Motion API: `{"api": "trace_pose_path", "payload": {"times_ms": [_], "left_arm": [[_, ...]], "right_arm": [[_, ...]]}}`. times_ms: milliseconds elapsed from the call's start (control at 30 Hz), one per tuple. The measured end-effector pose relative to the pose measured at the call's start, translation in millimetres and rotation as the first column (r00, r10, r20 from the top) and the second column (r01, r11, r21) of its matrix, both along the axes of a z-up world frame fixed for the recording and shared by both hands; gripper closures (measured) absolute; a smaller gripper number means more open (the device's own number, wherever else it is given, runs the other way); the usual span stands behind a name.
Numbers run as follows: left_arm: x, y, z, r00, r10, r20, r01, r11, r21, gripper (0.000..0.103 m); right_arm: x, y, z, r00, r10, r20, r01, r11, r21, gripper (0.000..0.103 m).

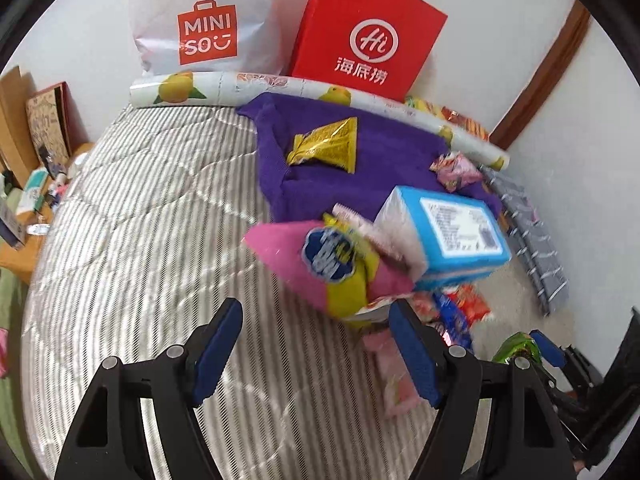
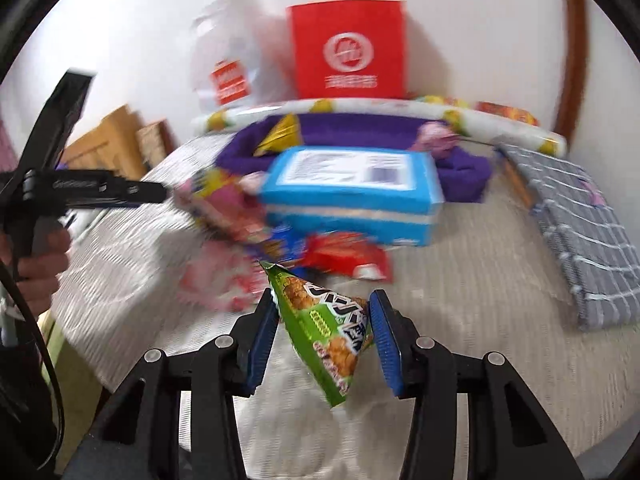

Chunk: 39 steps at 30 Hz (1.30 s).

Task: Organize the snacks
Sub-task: 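Grasp the green snack bag with the right tool while the left tool grasps the pink-and-yellow bag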

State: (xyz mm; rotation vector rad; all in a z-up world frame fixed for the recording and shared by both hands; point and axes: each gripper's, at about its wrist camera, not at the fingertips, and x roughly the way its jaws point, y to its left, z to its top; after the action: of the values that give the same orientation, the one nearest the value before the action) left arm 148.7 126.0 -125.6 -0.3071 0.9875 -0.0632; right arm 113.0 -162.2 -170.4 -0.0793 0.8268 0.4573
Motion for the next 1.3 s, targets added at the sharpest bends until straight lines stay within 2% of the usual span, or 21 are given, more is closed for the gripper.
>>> {"api": "trace_pose_path", "payload": {"times_ms": [67, 167, 333, 467, 700, 767, 800, 933, 1033, 1300], "left_arm": [[8.7, -1.0, 2.3, 1.000, -0.007, 0.008, 0.007, 1.000, -0.021, 0.029], [23.1, -4.8, 1.5, 1.000, -0.003, -0.005, 0.003, 1.000, -0.003, 0.029], [47.1, -9.1, -15.8, 0.998, 0.011, -0.065, -0.012, 1.000, -0.015, 0.029], [57.1, -9.0, -31.2, 0.993, 0.041, -0.110, -0.042, 0.999, -0.012, 0.029], [59.6, -6.5, -41.1, 0.991, 0.077, -0.112, -0.080, 0.996, -0.025, 0.029], [58.3, -8.1, -40.9, 0.993, 0.072, -0.096, -0.075, 0.997, -0.028, 0.034], [57.6, -9.2, -40.9, 0.994, 0.063, -0.091, -0.066, 0.997, -0.037, 0.041], [54.3, -8.1, -41.1, 0.994, 0.075, -0.079, -0.080, 0.995, -0.063, 0.052], [48.9, -2.9, -42.5, 0.994, 0.080, -0.074, -0.086, 0.993, -0.085, 0.056], [18.2, 15.4, -36.2, 0.994, 0.096, -0.042, -0.099, 0.991, -0.086, 0.057]], "right_arm": [[11.2, -15.1, -1.7, 0.998, -0.056, -0.001, 0.056, 0.998, -0.009, 0.057], [28.0, -37.6, -4.5, 0.993, -0.114, -0.020, 0.115, 0.993, 0.023, 0.057], [55.4, -57.7, -16.8, 0.983, -0.177, -0.058, 0.180, 0.982, 0.055, 0.058], [70.1, -57.3, -28.8, 0.983, -0.164, -0.083, 0.170, 0.983, 0.069, 0.058], [78.8, -50.2, -39.9, 0.987, -0.138, -0.077, 0.141, 0.990, 0.032, 0.057], [79.9, -51.0, -42.0, 0.988, -0.135, -0.080, 0.138, 0.990, 0.031, 0.056], [80.4, -51.6, -43.1, 0.987, -0.136, -0.081, 0.139, 0.990, 0.031, 0.056], [84.1, -55.3, -48.8, 0.985, -0.139, -0.102, 0.143, 0.989, 0.043, 0.054], [85.9, -58.4, -51.2, 0.984, -0.141, -0.112, 0.149, 0.987, 0.060, 0.054], [85.7, -61.3, -53.1, 0.984, -0.147, -0.097, 0.156, 0.983, 0.092, 0.055]]}}
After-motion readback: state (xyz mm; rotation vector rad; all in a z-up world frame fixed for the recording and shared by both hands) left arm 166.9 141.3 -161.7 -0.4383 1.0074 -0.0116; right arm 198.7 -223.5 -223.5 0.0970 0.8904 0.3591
